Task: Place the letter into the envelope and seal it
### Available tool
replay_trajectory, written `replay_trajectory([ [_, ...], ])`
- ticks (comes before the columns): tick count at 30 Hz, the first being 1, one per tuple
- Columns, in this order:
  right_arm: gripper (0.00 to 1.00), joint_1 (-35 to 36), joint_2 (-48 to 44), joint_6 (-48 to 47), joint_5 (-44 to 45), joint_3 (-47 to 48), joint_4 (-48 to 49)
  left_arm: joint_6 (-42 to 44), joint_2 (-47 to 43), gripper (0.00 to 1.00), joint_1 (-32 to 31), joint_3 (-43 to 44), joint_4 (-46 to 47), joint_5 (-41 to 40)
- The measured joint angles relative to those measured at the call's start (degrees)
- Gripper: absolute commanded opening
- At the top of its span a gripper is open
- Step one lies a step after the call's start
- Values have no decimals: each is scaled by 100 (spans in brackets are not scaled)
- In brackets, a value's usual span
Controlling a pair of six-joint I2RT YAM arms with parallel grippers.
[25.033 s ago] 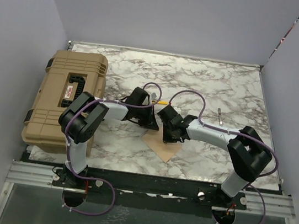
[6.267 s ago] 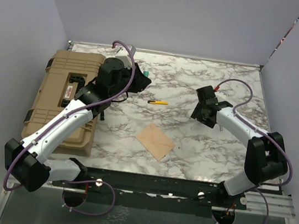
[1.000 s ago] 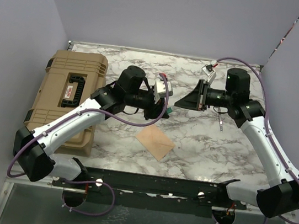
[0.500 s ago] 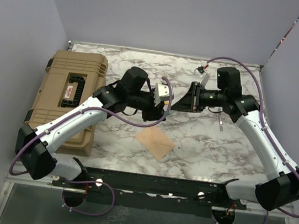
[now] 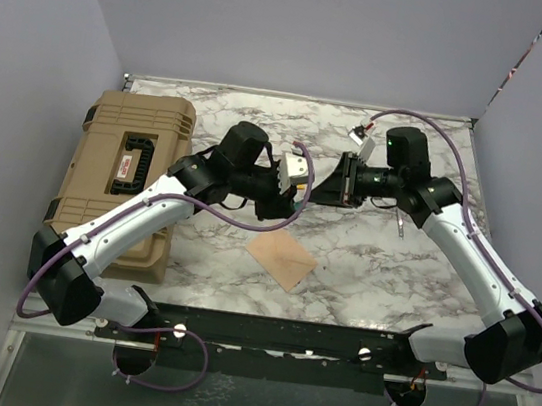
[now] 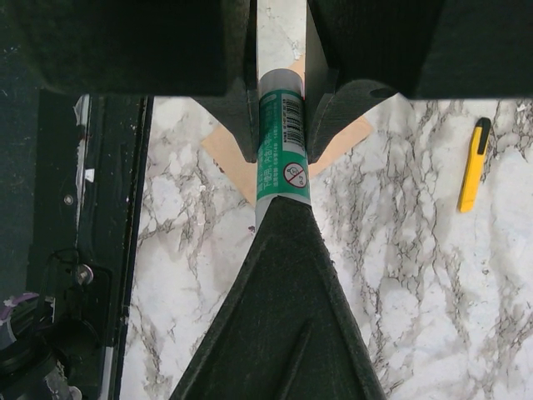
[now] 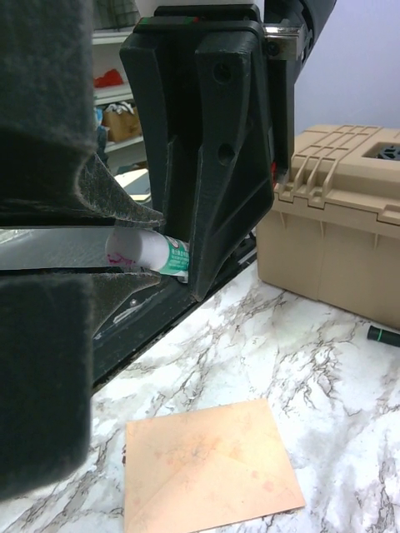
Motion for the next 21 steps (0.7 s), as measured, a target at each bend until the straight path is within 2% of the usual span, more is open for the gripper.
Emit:
replay_trajectory([
  [6, 0, 111, -83, 358, 52, -254, 348, -103, -33, 0, 4, 0, -166, -2],
  [16, 0, 573, -70, 730, 525, -404, 396, -205, -76, 0, -66, 7, -741, -127],
  [21, 0, 892, -22, 977, 599, -625, 485, -354, -138, 0, -188, 7, -1423, -313],
])
